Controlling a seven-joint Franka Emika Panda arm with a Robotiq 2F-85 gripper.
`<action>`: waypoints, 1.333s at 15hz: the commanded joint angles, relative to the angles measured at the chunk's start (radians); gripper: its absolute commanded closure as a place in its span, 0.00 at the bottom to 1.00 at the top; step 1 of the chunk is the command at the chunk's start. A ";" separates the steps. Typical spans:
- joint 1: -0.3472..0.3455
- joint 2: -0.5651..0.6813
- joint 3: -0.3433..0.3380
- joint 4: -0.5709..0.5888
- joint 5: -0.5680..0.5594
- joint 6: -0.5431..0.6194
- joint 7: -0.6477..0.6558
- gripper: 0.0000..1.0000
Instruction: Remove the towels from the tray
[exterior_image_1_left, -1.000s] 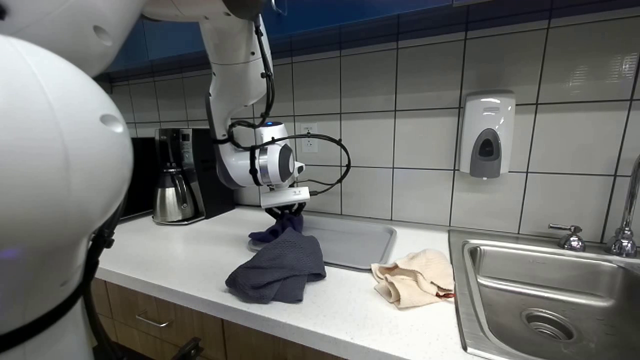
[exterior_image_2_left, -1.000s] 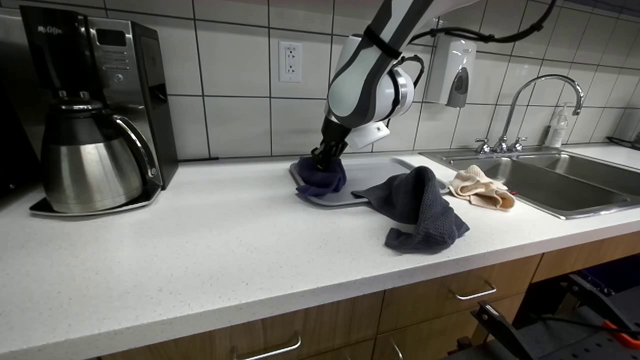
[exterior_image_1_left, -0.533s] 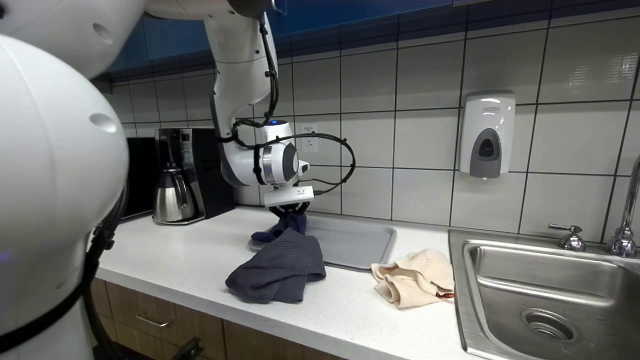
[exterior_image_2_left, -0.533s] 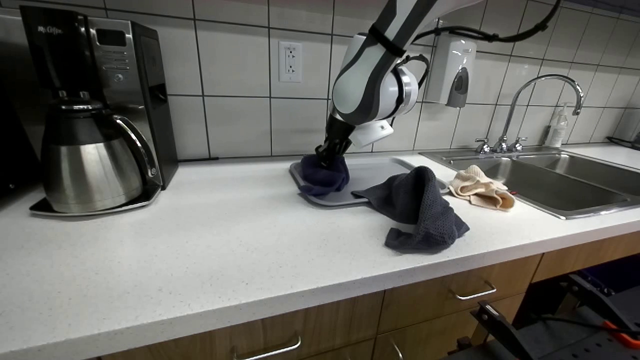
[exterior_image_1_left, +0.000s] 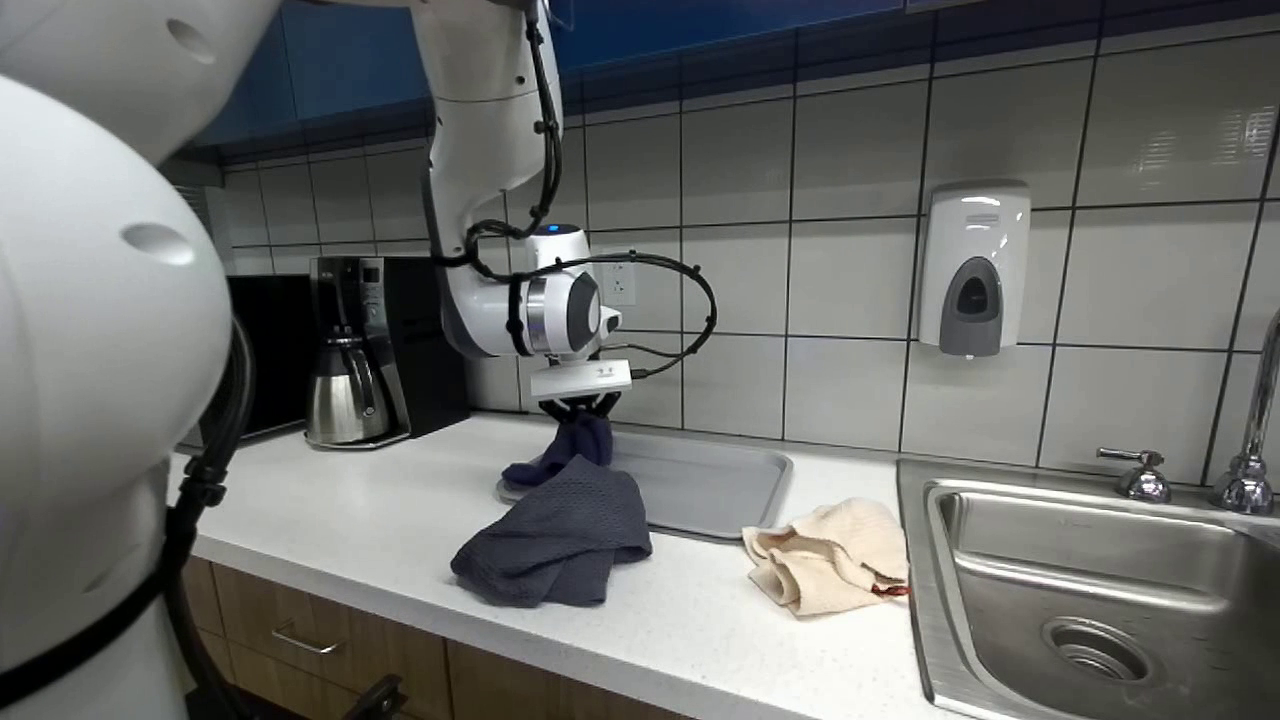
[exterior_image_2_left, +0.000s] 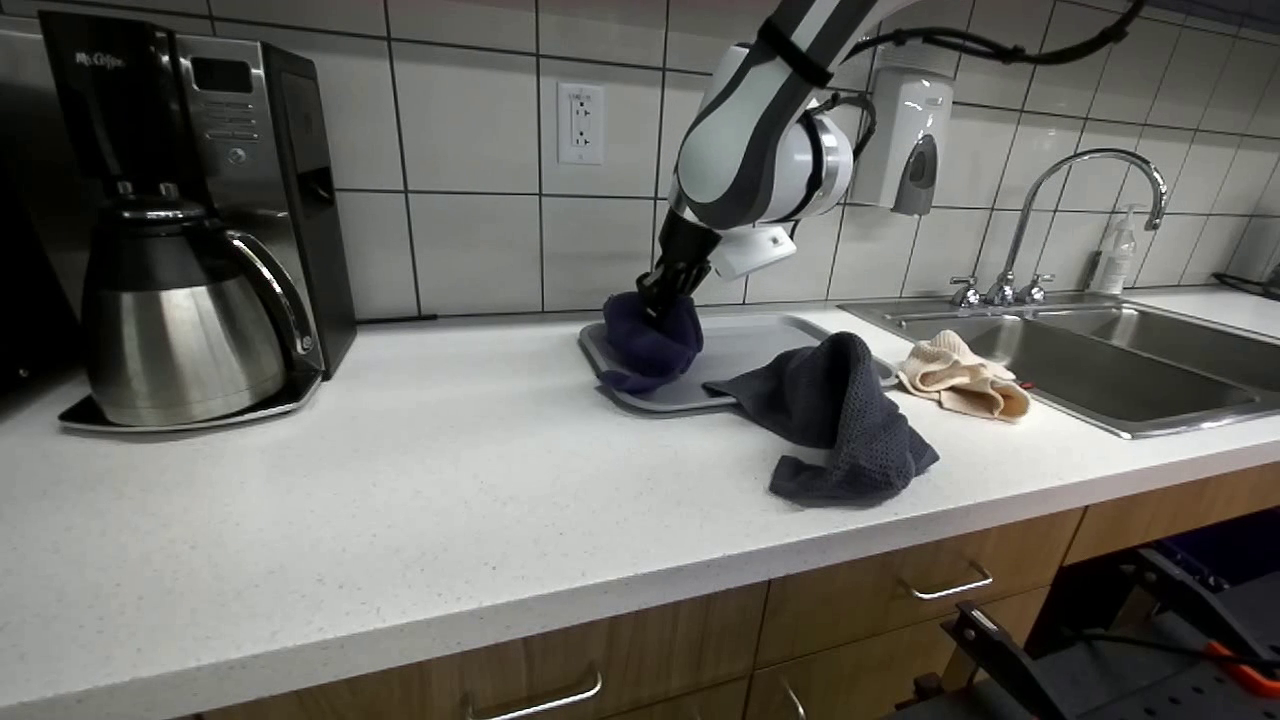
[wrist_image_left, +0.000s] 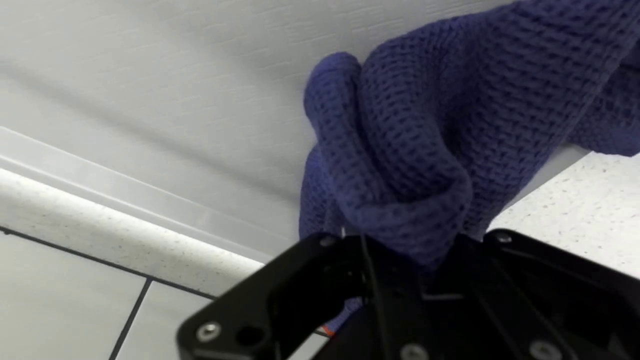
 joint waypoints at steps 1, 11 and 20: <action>-0.046 -0.076 0.057 -0.081 0.033 0.026 -0.052 0.97; -0.060 -0.203 0.146 -0.205 0.046 0.057 -0.033 0.97; -0.032 -0.287 0.201 -0.284 0.045 0.049 -0.005 0.97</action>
